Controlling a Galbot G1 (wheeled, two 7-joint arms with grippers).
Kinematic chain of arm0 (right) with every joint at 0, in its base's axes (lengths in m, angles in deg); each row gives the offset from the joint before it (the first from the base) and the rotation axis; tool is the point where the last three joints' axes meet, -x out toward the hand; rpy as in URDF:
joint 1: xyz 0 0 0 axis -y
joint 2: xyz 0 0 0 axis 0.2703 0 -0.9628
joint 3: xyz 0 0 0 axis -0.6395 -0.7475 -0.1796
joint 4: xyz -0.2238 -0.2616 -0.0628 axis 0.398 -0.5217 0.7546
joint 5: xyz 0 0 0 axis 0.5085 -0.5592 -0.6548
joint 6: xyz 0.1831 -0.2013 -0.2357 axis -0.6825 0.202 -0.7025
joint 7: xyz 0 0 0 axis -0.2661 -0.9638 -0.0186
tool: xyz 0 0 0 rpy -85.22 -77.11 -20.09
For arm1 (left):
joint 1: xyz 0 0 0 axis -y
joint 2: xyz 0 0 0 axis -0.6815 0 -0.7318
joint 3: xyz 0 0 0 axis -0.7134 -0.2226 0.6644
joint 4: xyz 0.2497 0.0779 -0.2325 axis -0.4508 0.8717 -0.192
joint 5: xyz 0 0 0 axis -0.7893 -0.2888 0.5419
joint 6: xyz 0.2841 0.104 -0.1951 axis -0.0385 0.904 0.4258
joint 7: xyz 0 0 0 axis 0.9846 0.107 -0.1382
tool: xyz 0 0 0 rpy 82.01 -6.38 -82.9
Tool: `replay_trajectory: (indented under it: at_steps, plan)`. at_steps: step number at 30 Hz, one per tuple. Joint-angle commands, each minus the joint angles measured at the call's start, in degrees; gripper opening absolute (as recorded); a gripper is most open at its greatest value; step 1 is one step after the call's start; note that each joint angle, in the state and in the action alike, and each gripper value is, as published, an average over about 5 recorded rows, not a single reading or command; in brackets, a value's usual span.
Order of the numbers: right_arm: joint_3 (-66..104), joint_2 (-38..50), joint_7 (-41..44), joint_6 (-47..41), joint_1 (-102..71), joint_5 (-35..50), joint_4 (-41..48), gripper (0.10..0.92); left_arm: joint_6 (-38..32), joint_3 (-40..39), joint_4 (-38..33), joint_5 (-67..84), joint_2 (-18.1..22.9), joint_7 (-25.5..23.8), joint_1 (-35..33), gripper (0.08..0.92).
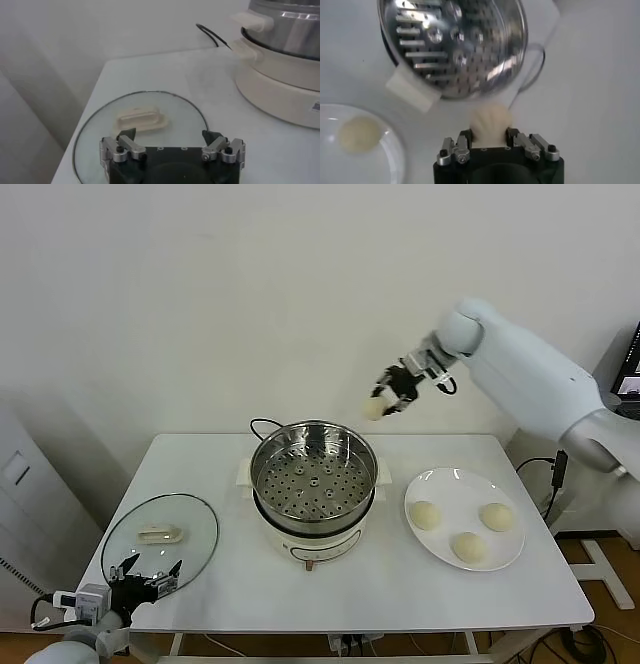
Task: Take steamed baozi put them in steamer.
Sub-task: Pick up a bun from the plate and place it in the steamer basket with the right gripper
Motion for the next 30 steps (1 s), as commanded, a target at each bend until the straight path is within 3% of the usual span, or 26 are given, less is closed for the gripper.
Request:
replay_trajectory:
  at_steps: [1,16,30]
  plan:
    - [-0.82,-7.91,1.31,16.30,0.91,-8.10,-1.49,0.433,-0.07,-0.05,-0.19,-0.10,-0.13,-0.01,-0.28,0.823]
    - [6.39,-10.59,0.27,16.30,-11.43,-34.20,-5.14,0.433,-0.04,-0.11,0.14,-0.07,-0.42,-0.02,-0.43,0.823]
    - [11.83,-13.44,-2.40,16.30,-17.00,-43.83,-1.78,0.433,0.04,-0.18,0.33,0.00,-0.41,0.00,-0.19,0.823]
